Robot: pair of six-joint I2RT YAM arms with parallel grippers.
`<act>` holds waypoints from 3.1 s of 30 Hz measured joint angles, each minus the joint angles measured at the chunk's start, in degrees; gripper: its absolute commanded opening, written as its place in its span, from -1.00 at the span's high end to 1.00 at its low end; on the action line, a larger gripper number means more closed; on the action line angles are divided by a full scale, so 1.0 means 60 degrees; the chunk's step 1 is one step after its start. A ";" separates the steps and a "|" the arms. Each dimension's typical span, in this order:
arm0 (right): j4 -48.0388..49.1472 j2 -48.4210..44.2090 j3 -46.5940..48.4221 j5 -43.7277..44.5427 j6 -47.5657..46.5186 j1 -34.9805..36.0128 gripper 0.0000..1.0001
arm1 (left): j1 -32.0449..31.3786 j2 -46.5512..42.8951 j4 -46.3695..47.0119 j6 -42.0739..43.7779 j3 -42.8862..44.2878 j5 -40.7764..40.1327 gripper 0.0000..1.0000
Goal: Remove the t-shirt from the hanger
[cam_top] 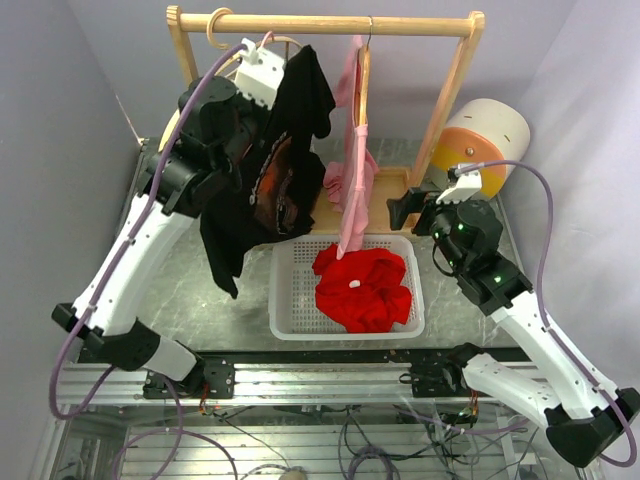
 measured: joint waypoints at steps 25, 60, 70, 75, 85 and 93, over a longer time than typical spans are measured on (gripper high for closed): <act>0.3333 0.6218 0.7490 -0.2936 -0.2401 0.2266 -0.98 | -0.0004 -0.1315 -0.0350 -0.0073 -0.1027 0.1322 0.86; 0.5646 0.8051 0.7832 0.2506 -0.5825 0.2310 1.00 | -0.0098 -0.2160 -0.0408 0.0433 -0.1894 0.2273 0.86; 0.6080 0.7919 0.7752 0.3038 -0.6226 0.1421 1.00 | -0.0149 -0.2335 -0.0605 0.1067 -0.2288 0.2288 0.86; 0.5694 0.7909 0.7726 0.2579 -0.5770 0.0874 1.00 | -0.0222 -0.2805 -0.0419 0.1319 -0.2721 0.2466 0.86; 0.5344 0.6521 0.5668 0.1818 -0.5096 0.1162 1.00 | -0.0226 -0.2430 -0.0481 0.0947 -0.1690 0.2055 0.86; 0.4947 0.5533 0.4084 0.2164 -0.5224 0.3395 1.00 | -0.0189 -0.0681 -0.1475 0.0543 0.0350 0.0605 0.86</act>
